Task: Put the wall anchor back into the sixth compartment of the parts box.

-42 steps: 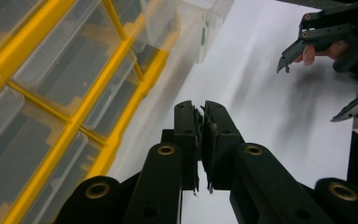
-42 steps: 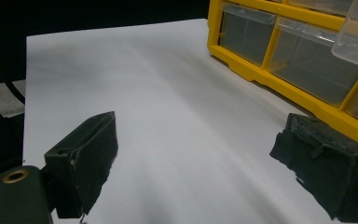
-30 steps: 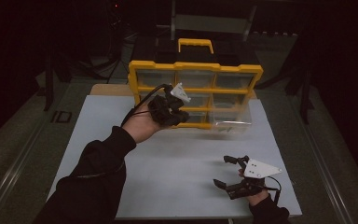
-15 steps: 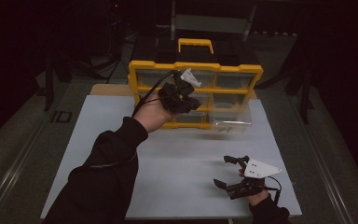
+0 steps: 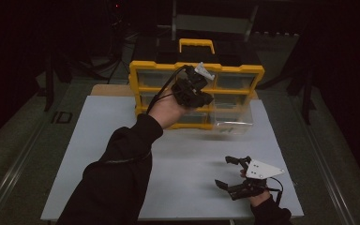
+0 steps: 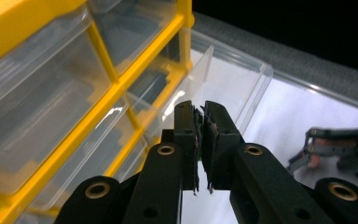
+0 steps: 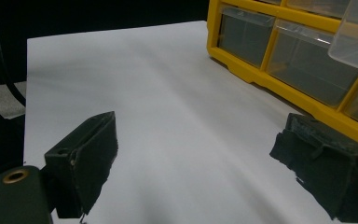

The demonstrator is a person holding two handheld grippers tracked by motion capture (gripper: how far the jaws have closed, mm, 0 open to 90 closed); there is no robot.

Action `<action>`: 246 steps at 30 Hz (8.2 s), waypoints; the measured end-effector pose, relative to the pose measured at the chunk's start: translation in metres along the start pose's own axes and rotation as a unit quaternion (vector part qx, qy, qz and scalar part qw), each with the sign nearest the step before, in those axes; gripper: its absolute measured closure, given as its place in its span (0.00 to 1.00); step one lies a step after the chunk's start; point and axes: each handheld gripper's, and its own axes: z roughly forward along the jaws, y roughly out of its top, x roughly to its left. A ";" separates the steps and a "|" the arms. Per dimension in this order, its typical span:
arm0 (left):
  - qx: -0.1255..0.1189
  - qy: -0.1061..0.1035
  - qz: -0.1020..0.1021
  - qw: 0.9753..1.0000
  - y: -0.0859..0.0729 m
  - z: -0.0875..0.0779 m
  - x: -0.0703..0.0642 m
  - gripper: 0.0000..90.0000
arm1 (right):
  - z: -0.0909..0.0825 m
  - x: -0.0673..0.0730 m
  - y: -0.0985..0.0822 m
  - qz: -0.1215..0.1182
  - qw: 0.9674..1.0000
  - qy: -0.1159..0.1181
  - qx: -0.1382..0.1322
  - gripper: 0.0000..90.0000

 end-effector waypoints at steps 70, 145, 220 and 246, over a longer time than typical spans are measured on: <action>0.039 0.010 -0.081 0.996 0.020 0.097 -0.027 0.55 | -0.002 -0.002 0.000 0.003 1.000 0.000 -0.003 0.12; -0.096 0.017 -0.084 0.992 -0.179 -0.071 0.009 0.00 | 0.004 0.001 0.000 -0.001 1.000 -0.002 0.010 0.12; -0.179 0.155 -0.164 0.958 -0.382 -0.102 -0.024 0.00 | 0.006 0.003 0.000 -0.005 1.000 0.004 0.014 0.12; -0.195 0.170 -0.163 0.952 -0.388 -0.101 -0.026 0.00 | 0.005 0.003 -0.001 -0.006 1.000 0.006 0.015 0.12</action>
